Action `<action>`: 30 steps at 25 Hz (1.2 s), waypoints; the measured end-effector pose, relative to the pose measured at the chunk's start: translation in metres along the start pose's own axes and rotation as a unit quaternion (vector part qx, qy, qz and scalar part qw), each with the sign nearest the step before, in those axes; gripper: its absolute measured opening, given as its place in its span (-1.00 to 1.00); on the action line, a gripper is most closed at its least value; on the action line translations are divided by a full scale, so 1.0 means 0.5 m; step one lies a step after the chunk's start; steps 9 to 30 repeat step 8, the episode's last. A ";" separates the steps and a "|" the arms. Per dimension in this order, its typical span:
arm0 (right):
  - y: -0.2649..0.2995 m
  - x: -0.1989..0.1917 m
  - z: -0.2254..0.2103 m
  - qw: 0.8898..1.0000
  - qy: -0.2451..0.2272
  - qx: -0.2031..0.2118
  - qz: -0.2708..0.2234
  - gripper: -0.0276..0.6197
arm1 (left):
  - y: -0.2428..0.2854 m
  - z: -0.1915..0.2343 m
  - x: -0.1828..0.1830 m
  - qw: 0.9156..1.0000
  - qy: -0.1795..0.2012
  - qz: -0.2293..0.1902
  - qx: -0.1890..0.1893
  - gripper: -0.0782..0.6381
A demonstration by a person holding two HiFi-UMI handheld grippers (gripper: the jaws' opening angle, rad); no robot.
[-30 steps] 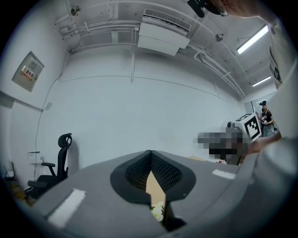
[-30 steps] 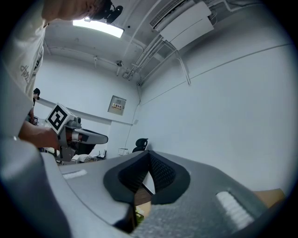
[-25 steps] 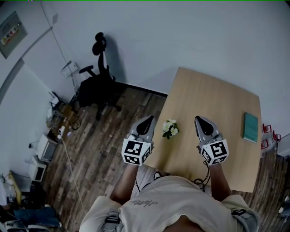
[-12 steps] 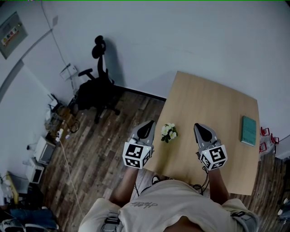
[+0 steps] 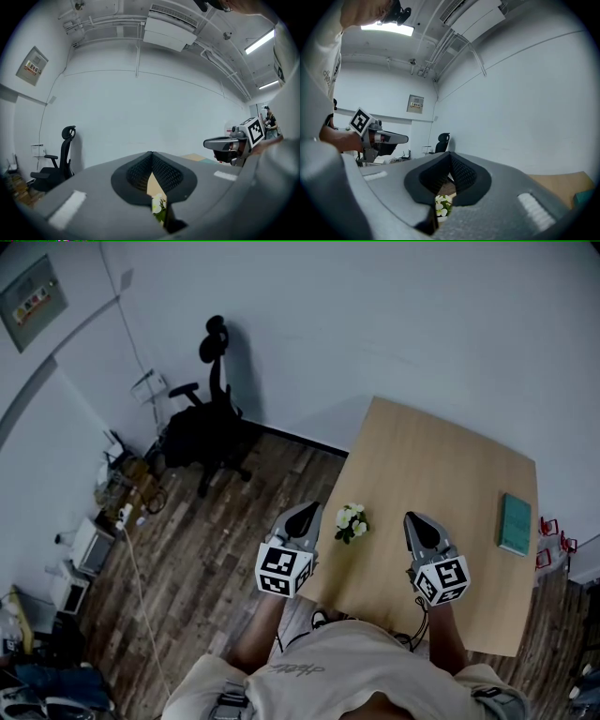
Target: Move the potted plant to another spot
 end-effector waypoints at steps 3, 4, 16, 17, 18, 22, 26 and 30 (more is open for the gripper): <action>0.000 0.004 0.001 1.000 -0.002 0.002 -0.003 -0.91 | -0.003 0.007 -0.005 1.000 0.000 0.005 0.004 -0.74; 0.001 0.005 0.000 1.000 -0.002 0.003 -0.004 -0.91 | -0.003 0.010 -0.006 1.000 0.000 0.005 0.006 -0.74; 0.004 0.000 -0.004 1.000 -0.002 0.006 -0.007 -0.91 | 0.002 0.012 -0.012 1.000 0.000 0.003 0.009 -0.74; 0.004 0.000 -0.004 1.000 -0.002 0.006 -0.007 -0.91 | 0.002 0.012 -0.012 1.000 0.000 0.003 0.009 -0.74; 0.004 0.000 -0.004 1.000 -0.002 0.006 -0.007 -0.91 | 0.002 0.012 -0.012 1.000 0.000 0.003 0.009 -0.74; 0.004 0.000 -0.004 1.000 -0.002 0.006 -0.007 -0.91 | 0.002 0.012 -0.012 1.000 0.000 0.003 0.009 -0.74; 0.004 0.000 -0.004 1.000 -0.002 0.006 -0.007 -0.91 | 0.002 0.012 -0.012 1.000 0.000 0.003 0.009 -0.74; 0.004 0.000 -0.004 1.000 -0.002 0.006 -0.007 -0.91 | 0.002 0.012 -0.012 1.000 0.000 0.003 0.009 -0.74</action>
Point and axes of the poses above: the fingertips, and each gripper's own axes: y forward along the fingers, z to its left, x out of its top, the point moved 5 cm from there along -y, backward along the fingers, and after that the axes turned 14 degrees about x, right-handed, at the moved point
